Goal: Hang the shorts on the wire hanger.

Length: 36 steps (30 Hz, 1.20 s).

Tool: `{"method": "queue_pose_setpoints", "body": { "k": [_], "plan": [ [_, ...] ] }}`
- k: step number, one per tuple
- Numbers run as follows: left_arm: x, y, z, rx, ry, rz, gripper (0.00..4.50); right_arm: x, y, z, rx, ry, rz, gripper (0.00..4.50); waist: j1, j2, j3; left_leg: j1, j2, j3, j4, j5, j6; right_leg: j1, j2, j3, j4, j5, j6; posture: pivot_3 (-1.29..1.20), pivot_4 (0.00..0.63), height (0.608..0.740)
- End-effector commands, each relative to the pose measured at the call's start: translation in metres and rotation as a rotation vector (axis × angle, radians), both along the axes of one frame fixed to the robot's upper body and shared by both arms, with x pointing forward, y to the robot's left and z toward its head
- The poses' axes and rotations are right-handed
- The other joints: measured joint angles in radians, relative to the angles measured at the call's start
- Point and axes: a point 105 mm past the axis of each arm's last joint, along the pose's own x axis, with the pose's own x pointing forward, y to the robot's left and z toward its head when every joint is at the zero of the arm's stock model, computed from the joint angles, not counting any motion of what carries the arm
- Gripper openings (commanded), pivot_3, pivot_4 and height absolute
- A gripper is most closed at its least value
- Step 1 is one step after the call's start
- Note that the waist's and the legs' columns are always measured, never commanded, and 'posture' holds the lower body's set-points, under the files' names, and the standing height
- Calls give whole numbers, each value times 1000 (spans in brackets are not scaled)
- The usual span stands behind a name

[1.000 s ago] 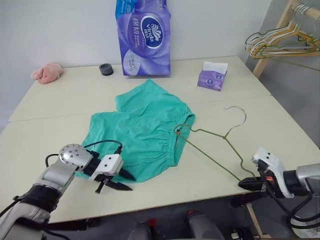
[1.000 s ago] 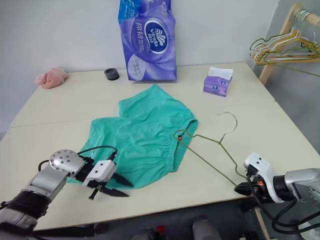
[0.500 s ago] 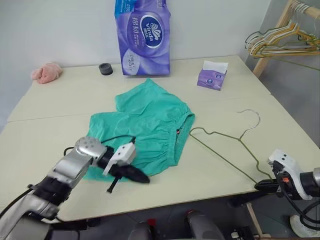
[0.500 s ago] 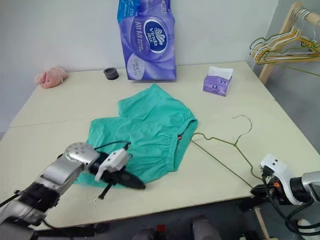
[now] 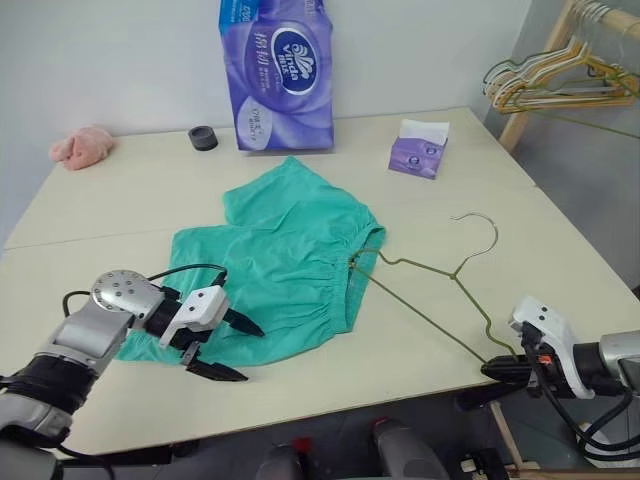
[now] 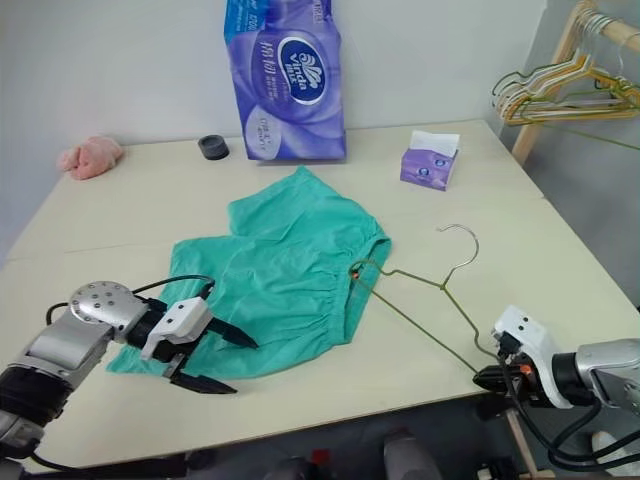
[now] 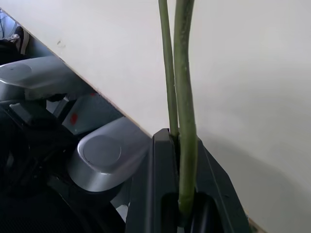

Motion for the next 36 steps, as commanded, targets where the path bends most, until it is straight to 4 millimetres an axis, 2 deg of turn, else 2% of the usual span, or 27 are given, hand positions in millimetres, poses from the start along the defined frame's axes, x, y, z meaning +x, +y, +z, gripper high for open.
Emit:
{"method": "queue_pose_setpoints", "body": {
  "k": [1, 4, 6, 15, 18, 27, 29, 36],
  "plan": [
    [2, 0, -5, 6, -69, -49, 3778, 2, 4, 4, 9, -19, 16, 0, 2, 0, 0, 0, 0, 0, 0, 0, 0, 0, 0, 0, 0, 0, 0, -247, 103, 740],
    [15, -17, -13, -57, -244, -74, 3778, 3, 8, 4, 14, -23, 24, 0, 2, 0, 0, 0, 0, 0, 0, 0, 0, 0, 0, 0, 0, 0, 0, -249, 102, 740],
    [17, -24, -18, -86, -295, -82, 3778, 3, 9, 4, 14, -25, 28, 0, 1, 0, 0, 0, 0, 0, 0, 0, 0, 0, 0, 0, 0, 0, 0, -254, 103, 740],
    [24, -28, -26, -69, -407, -76, 3778, 2, 7, 3, 8, -25, 26, 0, -5, 1, -2, 1, 1, 0, 0, 0, 0, 0, 0, 0, 0, 0, 0, -261, 99, 740],
    [23, -25, -28, -41, -395, -83, 3257, 2, 8, 2, 9, -27, 26, 0, -4, 2, -2, 2, 1, 0, 1, 0, 0, 2, 0, 0, 0, 1, 2, -260, 98, 740],
    [18, -24, -28, -4, -351, -94, 535, 4, 7, 2, 7, -35, 24, 0, -5, 2, -3, 3, 1, 0, 2, 2, 2, 3, 1, 0, 1, 1, 5, -258, 96, 740],
    [7, -30, -24, -24, -224, -90, 59, 6, 4, 2, 3, -33, 14, 0, -7, 2, -3, 2, 1, 0, 2, 2, 2, 2, 1, 0, 1, 2, 5, -258, 96, 740],
    [-36, -50, 4, -45, 160, -113, 59, 4, -8, 4, -15, -11, -4, 0, -8, 2, -2, 0, 1, 0, -1, 2, 3, 0, 1, 0, 0, 3, 1, -258, 96, 740]
  ]
}}
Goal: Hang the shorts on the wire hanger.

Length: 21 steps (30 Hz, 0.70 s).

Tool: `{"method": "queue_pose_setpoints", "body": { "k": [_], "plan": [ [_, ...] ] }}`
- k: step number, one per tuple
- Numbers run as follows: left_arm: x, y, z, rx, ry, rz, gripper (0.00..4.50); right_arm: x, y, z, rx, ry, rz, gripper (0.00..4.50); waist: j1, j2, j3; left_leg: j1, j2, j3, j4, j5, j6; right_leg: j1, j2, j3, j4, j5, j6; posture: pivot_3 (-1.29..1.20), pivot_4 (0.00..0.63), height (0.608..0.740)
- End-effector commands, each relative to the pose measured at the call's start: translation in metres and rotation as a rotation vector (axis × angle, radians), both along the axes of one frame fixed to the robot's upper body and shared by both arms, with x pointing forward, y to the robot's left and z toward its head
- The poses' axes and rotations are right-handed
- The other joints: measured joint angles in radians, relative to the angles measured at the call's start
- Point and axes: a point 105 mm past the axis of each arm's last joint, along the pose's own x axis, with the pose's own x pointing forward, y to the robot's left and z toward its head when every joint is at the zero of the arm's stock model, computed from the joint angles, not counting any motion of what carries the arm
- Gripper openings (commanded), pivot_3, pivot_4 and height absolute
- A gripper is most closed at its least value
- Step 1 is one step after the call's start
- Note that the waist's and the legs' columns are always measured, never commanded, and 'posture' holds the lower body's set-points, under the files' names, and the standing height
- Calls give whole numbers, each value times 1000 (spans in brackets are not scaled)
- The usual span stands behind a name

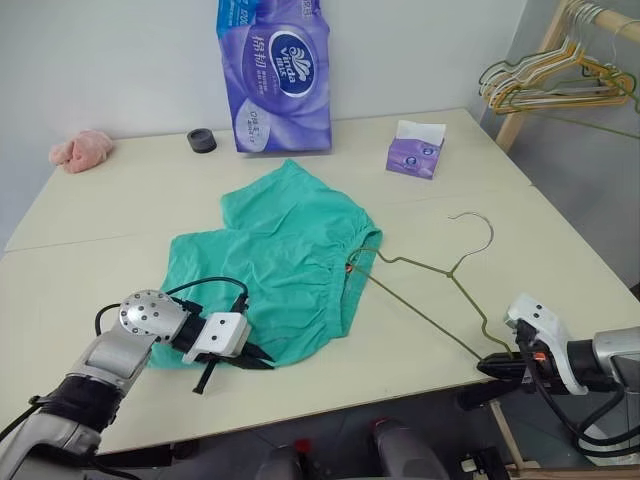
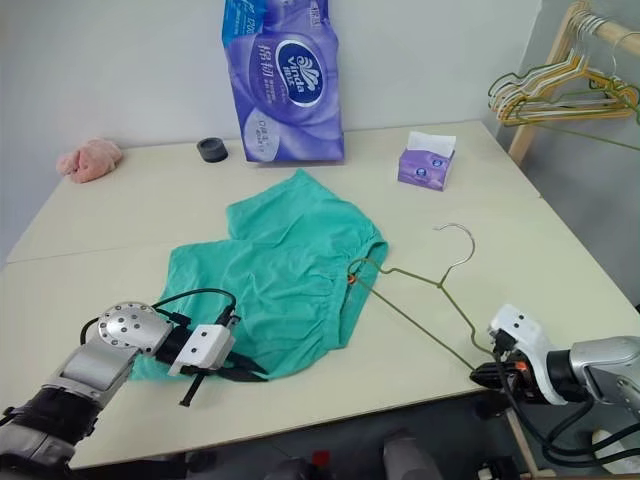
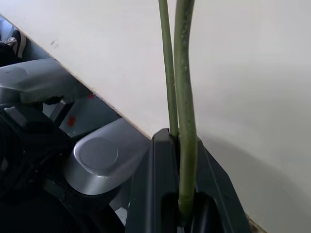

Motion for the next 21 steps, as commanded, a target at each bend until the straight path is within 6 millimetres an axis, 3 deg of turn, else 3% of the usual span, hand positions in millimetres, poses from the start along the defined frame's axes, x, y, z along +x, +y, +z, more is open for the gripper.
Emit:
{"method": "queue_pose_setpoints", "body": {
  "k": [1, 4, 9, 21],
  "plan": [
    [-20, -12, 18, -16, 173, -31, 59, 1, -5, 8, -15, -20, 11, 0, 1, 0, 0, 0, 0, 0, 0, 0, 0, 0, 0, 0, 0, 0, 0, -262, 93, 740],
    [-25, -19, 27, -37, 294, -15, 59, -3, -11, 10, -30, 0, 10, 0, 1, 0, 0, 0, 0, 1, 0, 0, 0, 0, 0, 0, 0, -1, 1, -268, 95, 740],
    [-17, -41, 31, -121, 363, 2, 59, -15, -24, 12, -39, 54, -28, 0, 3, -1, 1, 1, 0, 1, 2, 0, 0, 2, 1, 0, 0, -3, 4, -280, 101, 740],
    [-15, -75, 24, -216, 478, 38, 59, -26, -49, 18, -67, 40, -141, 0, -3, -2, 1, 1, 0, 2, 2, 0, 0, 2, 2, 2, -1, -3, 4, -329, 111, 740]
  ]
}}
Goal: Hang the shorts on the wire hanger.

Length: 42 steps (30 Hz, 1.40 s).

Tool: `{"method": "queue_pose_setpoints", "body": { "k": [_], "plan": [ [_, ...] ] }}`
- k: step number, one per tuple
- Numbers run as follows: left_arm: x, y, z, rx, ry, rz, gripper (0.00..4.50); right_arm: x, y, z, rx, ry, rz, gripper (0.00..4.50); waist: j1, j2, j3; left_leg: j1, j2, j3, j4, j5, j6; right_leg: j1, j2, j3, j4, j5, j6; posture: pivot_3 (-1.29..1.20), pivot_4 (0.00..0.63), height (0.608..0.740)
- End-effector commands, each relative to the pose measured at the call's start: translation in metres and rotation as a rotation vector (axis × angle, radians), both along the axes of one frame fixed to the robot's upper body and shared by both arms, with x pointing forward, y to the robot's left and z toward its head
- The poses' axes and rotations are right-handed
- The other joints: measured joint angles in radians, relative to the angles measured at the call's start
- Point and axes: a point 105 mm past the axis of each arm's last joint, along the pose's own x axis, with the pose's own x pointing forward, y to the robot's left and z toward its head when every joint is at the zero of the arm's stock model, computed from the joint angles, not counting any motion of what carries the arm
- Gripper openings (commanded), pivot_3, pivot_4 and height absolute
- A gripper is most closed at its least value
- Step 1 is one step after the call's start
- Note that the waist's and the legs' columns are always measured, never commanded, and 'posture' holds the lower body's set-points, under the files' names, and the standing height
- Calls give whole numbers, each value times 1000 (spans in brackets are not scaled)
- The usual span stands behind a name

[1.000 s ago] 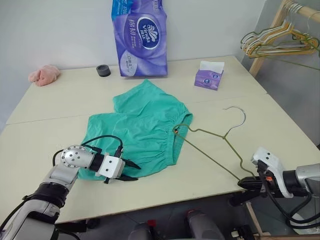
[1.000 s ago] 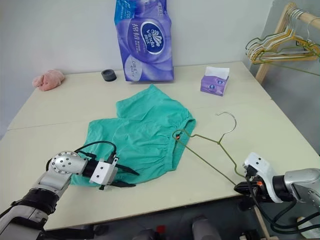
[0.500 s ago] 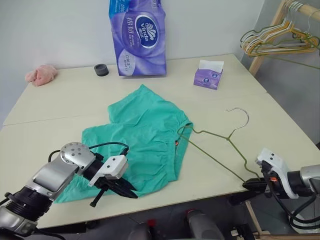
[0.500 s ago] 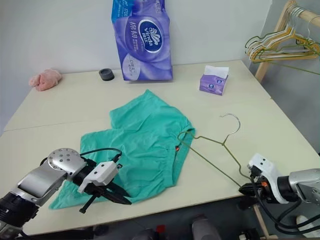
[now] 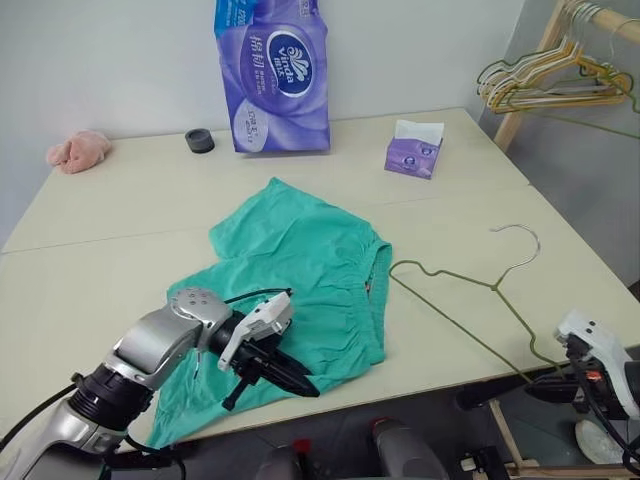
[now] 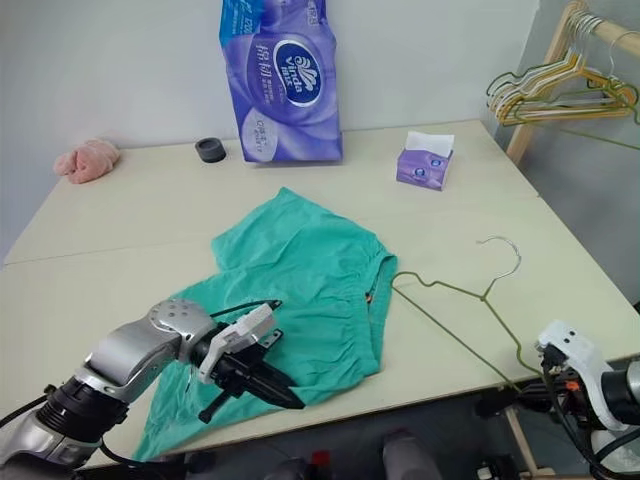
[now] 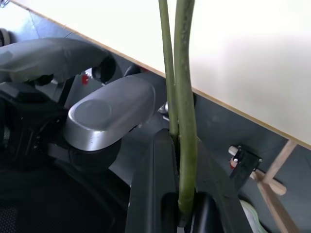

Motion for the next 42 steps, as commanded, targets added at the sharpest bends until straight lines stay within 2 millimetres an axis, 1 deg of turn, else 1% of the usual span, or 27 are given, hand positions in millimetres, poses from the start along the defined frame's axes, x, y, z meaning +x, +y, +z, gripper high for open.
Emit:
{"method": "queue_pose_setpoints", "body": {
  "k": [1, 4, 7, 12, 15, 20, 23, 24, 26, 28, 29, 32, 33, 35, 36, 38, 40, 42],
  "plan": [
    [3, -12, 7, -35, 25, 22, 59, 3, -2, 9, -1, -41, -4, 0, 0, 0, 0, 0, 0, 0, 0, 0, 0, 0, 0, 0, 0, 0, 0, -329, 111, 740],
    [7, -22, 14, -57, 69, 54, 59, 3, -1, 11, 5, -46, -13, 0, 0, 0, 0, 0, 0, 0, 0, 0, 0, 0, 0, 0, 0, 0, 0, -349, 114, 740],
    [6, -29, 21, -67, 116, 52, 59, 1, 0, 11, 13, -45, -21, 0, -2, 0, 0, 0, 0, 0, 0, 0, 0, 0, 0, 0, 0, 0, 0, -354, 116, 740],
    [4, -33, 19, -46, 96, 43, 59, -3, 6, 11, 41, -44, -35, 0, -6, 0, 0, 0, 0, 0, -1, 0, 0, 0, 0, 1, 0, 0, 0, -354, 116, 740],
    [5, -32, 15, -36, 51, 38, 598, -4, 14, 10, 80, -46, -55, 0, -6, 0, 0, 0, 0, 0, 0, 0, 0, 0, 0, 0, 0, 0, 0, -354, 116, 740],
    [12, -33, 19, -60, 35, 74, 2006, -5, 23, 8, 126, -34, -88, 0, -15, 0, 0, 0, 0, 1, 0, 0, 0, 0, 0, 2, 0, 0, 0, -369, 119, 740],
    [11, -30, 27, -80, 28, 80, 2805, -9, 31, 5, 186, 5, -113, 0, -18, 0, 0, 0, 0, 1, 0, 0, 0, 0, 0, 1, 0, 0, 0, -369, 119, 740],
    [12, -30, 29, -89, 25, 87, 3148, -10, 35, 4, 210, 17, -123, 0, -18, 0, 0, 0, 0, 1, 0, 0, 0, 0, 1, 1, 0, 0, 0, -360, 117, 740],
    [16, -28, 35, -109, -21, 100, 3681, -10, 41, 3, 263, 45, -153, 0, -19, -1, 0, 0, 1, 1, -1, 0, 0, 0, 1, 1, 0, 0, 0, -360, 117, 740],
    [23, -27, 41, -124, -68, 120, 3681, -9, 46, 1, 301, 71, -178, 0, -20, 0, 0, 0, 0, 1, 0, 0, 0, 0, 1, 2, 0, 0, 0, -344, 114, 740],
    [28, -26, 44, -131, -87, 137, 3681, -8, 47, 0, 314, 81, -189, 0, -19, 0, 0, 0, 0, 1, 0, 0, 0, 0, 1, 2, 0, 0, 0, -339, 113, 740],
    [56, -19, 54, -138, -225, 223, 3681, 0, 52, -5, 354, 96, -221, 0, -19, -1, 0, 0, 0, 1, 0, 0, 0, 0, 1, 2, 0, 0, 0, -325, 111, 740],
    [67, -15, 55, -126, -288, 257, 3681, 3, 53, -7, 363, 101, -229, 0, -19, 0, 0, 0, 0, 1, 0, 0, 0, 0, 1, 2, 0, 0, 1, -320, 111, 740],
    [90, -8, 51, -94, -434, 323, 3681, 6, 55, -10, 373, 112, -240, 0, -18, 0, 0, 0, 0, 1, 0, 0, 0, 0, 1, 2, 0, 1, 1, -307, 108, 740],
    [105, -3, 51, -80, -520, 373, 3681, 8, 56, -11, 380, 117, -245, 0, -17, 0, 0, 0, 0, 1, 0, 0, 0, 0, 1, 2, 0, 1, 1, -307, 108, 740],
    [131, 6, 52, -64, -696, 452, 3681, 11, 59, -12, 400, 126, -250, 0, -16, 0, 0, 0, -1, 1, 0, 0, 0, 0, 1, 2, -1, 2, -2, -301, 106, 740],
    [149, 18, 53, -30, -853, 495, 3681, 13, 62, -14, 413, 144, -252, 0, -17, 0, 0, -1, -1, 1, 0, 0, 0, -1, 0, 2, -1, 3, -4, -296, 106, 740],
    [161, 29, 52, 5, -967, 516, 3681, 12, 65, -15, 427, 165, -250, 0, -17, 0, 0, -2, -1, 1, 0, 0, 0, -2, 0, 2, 0, 3, -4, -287, 104, 740]
  ]
}}
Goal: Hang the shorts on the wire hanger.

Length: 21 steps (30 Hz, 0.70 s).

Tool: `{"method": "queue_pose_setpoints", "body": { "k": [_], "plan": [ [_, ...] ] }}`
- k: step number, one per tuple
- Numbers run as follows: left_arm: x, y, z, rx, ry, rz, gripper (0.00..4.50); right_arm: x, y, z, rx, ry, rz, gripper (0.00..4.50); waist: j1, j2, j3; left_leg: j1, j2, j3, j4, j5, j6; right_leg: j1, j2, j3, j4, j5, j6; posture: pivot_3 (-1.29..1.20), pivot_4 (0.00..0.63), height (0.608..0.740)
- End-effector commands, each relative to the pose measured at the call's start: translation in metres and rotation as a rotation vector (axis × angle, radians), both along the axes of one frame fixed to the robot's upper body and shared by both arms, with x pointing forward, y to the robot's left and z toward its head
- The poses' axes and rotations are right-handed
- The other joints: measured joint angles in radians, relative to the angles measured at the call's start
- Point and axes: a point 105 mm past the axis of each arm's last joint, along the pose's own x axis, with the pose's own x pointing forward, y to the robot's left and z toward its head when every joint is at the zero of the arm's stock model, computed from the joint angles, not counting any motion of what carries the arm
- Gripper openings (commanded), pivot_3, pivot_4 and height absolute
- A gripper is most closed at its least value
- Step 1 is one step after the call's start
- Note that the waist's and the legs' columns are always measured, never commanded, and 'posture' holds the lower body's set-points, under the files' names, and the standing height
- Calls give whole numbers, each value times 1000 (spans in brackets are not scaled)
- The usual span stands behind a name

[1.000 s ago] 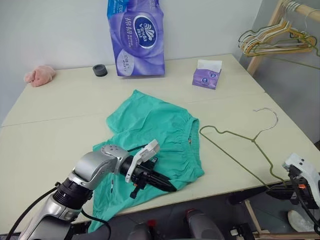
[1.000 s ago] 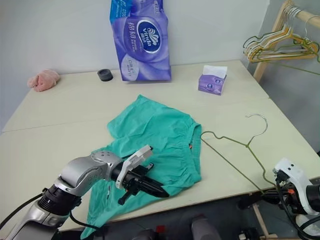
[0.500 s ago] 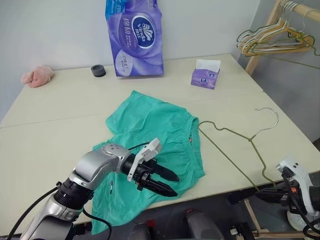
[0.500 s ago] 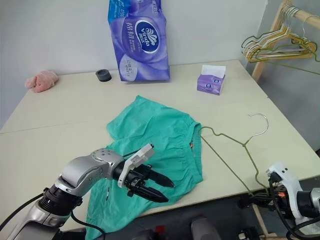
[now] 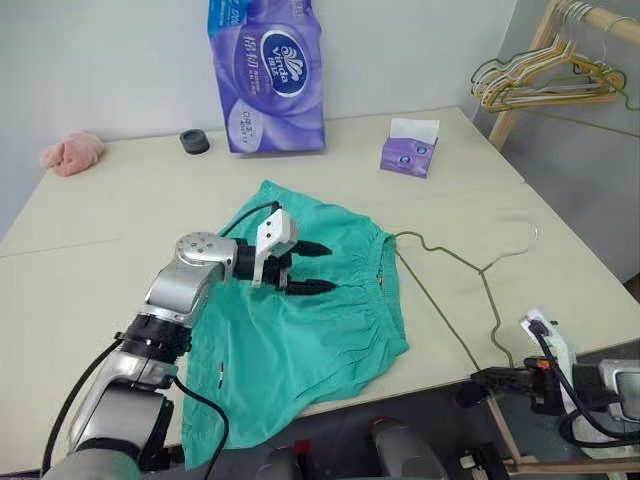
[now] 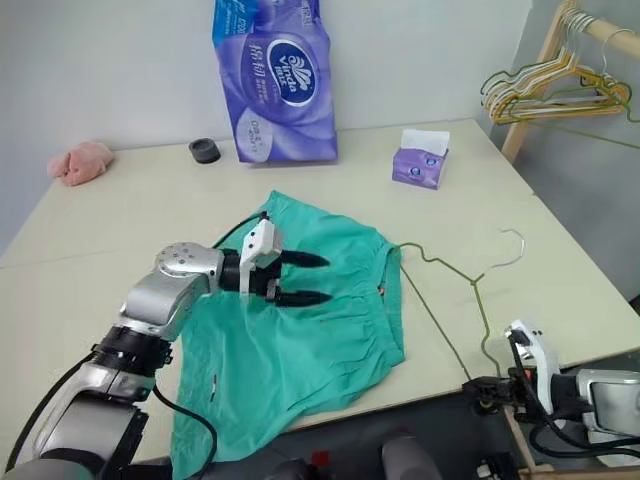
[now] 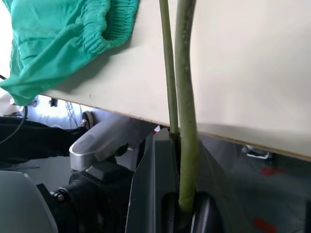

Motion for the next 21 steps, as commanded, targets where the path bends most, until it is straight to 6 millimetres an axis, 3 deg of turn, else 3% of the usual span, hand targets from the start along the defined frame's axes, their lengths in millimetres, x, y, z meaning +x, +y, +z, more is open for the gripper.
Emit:
{"method": "queue_pose_setpoints", "body": {
  "k": [1, 6, 15, 21],
  "plan": [
    [23, 24, 13, 80, -259, 75, 3681, -1, 7, 2, 39, 21, 22, 0, 1, 0, 0, -1, 0, 0, 0, 0, 0, -1, 0, 0, 0, 0, 0, -287, 104, 740],
    [32, 37, 2, 104, -278, 115, 3681, -6, 14, -1, 74, 74, 36, 0, 0, 0, 0, -3, -1, 0, -1, 0, 0, -2, -2, -1, 0, 0, 0, -271, 99, 740],
    [20, 23, -23, 87, -235, 45, 3681, -25, 19, -3, 100, 159, 43, 0, 4, 1, -1, -16, 0, -5, 2, 0, 0, -14, -2, -4, 2, 0, 0, -262, 99, 740],
    [13, 21, -32, 73, -209, 31, 3681, -10, 33, -5, 141, 165, 2, 0, -3, 0, -3, -15, 0, -4, 3, 0, 0, -14, -2, -4, 3, 1, 1, -254, 98, 740]
  ]
}}
